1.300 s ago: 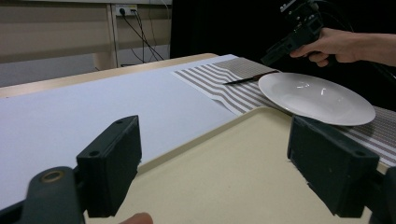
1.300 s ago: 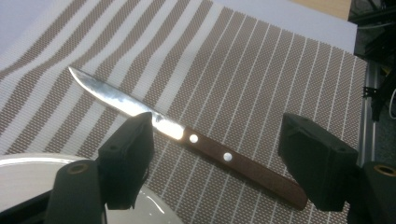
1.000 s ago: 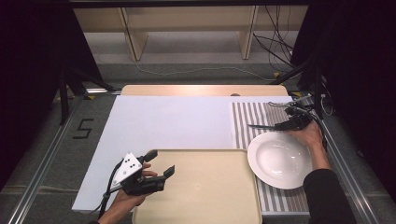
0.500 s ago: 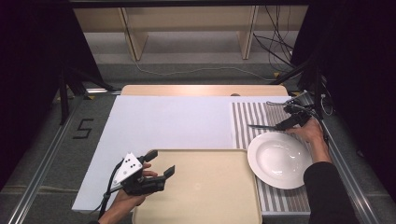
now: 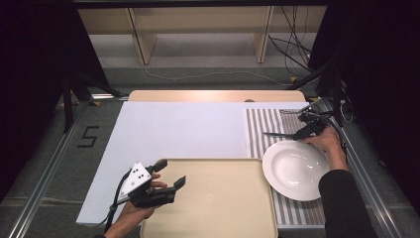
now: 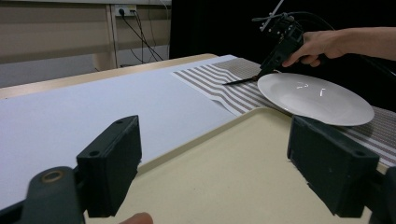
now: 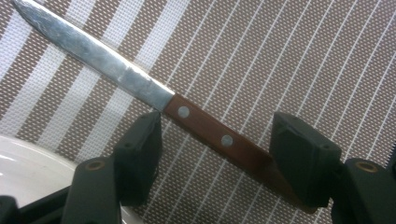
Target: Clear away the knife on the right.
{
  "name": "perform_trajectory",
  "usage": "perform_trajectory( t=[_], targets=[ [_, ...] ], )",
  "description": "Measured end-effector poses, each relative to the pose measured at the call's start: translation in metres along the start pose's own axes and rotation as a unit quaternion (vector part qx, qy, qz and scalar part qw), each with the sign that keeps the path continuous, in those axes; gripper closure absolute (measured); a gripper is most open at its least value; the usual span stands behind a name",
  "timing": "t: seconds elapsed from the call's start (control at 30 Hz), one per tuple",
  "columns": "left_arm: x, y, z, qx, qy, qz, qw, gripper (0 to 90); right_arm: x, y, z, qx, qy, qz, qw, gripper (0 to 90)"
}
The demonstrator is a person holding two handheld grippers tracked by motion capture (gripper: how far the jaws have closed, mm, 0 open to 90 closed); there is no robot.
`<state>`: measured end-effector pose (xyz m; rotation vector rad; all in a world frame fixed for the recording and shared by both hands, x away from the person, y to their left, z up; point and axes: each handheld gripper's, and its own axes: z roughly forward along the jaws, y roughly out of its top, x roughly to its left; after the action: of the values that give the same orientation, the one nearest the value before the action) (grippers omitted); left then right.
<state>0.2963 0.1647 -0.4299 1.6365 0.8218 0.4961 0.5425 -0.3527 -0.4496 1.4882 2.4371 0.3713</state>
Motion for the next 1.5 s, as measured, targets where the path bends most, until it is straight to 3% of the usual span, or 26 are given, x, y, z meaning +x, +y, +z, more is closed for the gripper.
perform_trajectory(
  t=[0.27, 0.63, 0.83, 0.87, 1.0, 1.17, 1.5],
  targets=[
    [0.0, 0.0, 0.0, 0.0, -0.001, -0.002, 1.0, 17.4, 0.0, 0.001, 0.007, 0.011, 0.001, -0.006, 0.9999, 37.3],
    [0.0, 0.0, 0.0, 0.001, -0.001, 0.0, 1.0, 17.5, 0.002, 0.003, 0.005, 0.025, 0.029, 0.0, 0.9993, 58.9],
    [-0.001, 0.0, 0.0, 0.0, -0.001, 0.0, 1.0, 17.4, 0.004, 0.006, 0.004, 0.036, 0.031, 0.005, 0.9989, 66.4],
    [-0.001, 0.0, 0.0, 0.0, -0.001, 0.0, 1.0, 17.4, 0.005, 0.007, 0.004, 0.042, 0.03, -0.009, 0.9986, 70.1],
    [-0.001, 0.0, 0.0, 0.0, -0.001, 0.001, 1.0, 17.4, 0.009, 0.01, 0.004, 0.05, 0.026, -0.022, 0.9982, 76.0],
    [-0.001, 0.0, 0.0, 0.0, -0.001, 0.001, 1.0, 17.4, 0.013, 0.011, 0.004, 0.057, 0.017, -0.038, 0.9975, 77.3],
    [-0.001, 0.0, 0.0, 0.0, -0.001, 0.001, 1.0, 17.5, 0.019, 0.011, -0.001, 0.032, -0.032, -0.089, 0.995, 77.8]
  ],
)
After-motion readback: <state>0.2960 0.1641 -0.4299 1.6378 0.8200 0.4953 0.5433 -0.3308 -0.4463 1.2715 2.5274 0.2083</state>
